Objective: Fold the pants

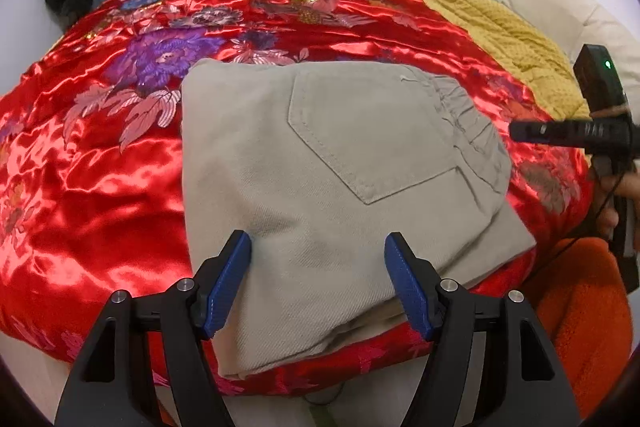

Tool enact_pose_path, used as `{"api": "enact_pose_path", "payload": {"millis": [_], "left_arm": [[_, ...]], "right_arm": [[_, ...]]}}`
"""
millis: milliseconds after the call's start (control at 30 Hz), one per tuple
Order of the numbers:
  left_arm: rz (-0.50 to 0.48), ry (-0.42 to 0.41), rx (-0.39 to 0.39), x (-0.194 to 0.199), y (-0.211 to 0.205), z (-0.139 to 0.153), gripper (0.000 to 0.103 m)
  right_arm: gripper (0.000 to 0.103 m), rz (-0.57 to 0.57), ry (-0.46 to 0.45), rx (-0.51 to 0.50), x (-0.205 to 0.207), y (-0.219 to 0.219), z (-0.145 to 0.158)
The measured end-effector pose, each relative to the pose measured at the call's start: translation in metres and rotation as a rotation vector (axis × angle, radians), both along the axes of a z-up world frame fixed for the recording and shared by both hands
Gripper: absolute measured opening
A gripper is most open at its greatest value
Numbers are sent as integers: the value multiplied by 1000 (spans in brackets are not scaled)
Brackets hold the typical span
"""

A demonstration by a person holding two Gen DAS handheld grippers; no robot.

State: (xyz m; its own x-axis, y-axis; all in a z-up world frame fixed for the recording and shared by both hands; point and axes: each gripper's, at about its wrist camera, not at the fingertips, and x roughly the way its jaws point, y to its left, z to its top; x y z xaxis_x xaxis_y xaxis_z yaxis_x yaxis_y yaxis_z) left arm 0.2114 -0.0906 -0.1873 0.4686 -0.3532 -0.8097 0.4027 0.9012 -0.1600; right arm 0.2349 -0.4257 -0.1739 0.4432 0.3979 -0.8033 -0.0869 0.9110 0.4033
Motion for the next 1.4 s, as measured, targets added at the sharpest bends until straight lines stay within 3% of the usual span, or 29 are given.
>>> {"api": "enact_pose_path", "payload": {"millis": [133, 233, 333, 367, 433, 500, 600, 633, 700, 733, 767, 833, 933, 1033, 1100, 1200, 1233, 1300, 1367, 1400], "left_arm": [[5, -5, 12, -1, -3, -1, 71], [6, -3, 14, 0, -3, -1, 71], [2, 0, 14, 1, -3, -1, 71], [3, 1, 16, 2, -2, -1, 71], [7, 5, 12, 2, -1, -2, 71], [9, 7, 7, 3, -1, -4, 72], [7, 1, 18, 3, -4, -8, 74], [3, -2, 27, 3, -5, -8, 75], [-7, 2, 25, 3, -3, -4, 75], [-5, 9, 12, 5, 1, 0, 75], [5, 19, -8, 7, 7, 4, 74], [47, 26, -72, 13, 24, 19, 73], [93, -26, -112, 16, 39, 44, 73], [79, -57, -117, 13, 37, 57, 73], [25, -68, -64, 6, 24, 49, 73], [-43, -17, 73, 0, 1, 12, 72], [-44, -11, 117, -1, -2, 2, 72], [-45, -28, 170, -4, -5, -9, 72], [-38, -33, 165, -5, -4, -7, 74], [-35, -26, 158, -3, -4, -5, 74]], "right_arm": [[50, 57, 69, 128, 17, -12, -6], [50, 143, 85, 68, 32, 7, -11], [51, 236, 158, 72, 46, 22, -26], [42, 269, 172, 64, 45, 27, -27], [35, 345, 166, 8, 43, 38, -18], [28, 369, 168, 26, 42, 38, -13], [35, 328, 204, 36, 46, 35, -20], [45, 307, 235, 37, 47, 38, -31], [47, 310, 236, -35, 45, 52, -38], [44, 305, 229, -62, 44, 57, -34], [27, 291, 220, -66, 43, 59, -26], [15, 246, 186, 11, 41, 56, -3], [14, 191, 123, 147, 25, 57, 38], [13, 140, 123, 281, 2, 56, 37], [13, 76, 176, 335, -14, 47, 8], [16, 15, 241, 240, -30, 46, -44], [17, -27, 225, 276, -34, 41, -54], [21, -61, 195, 303, -37, 38, -51], [34, -58, 157, 211, -40, 43, -36], [34, -58, 124, 142, -42, 48, -24]]}}
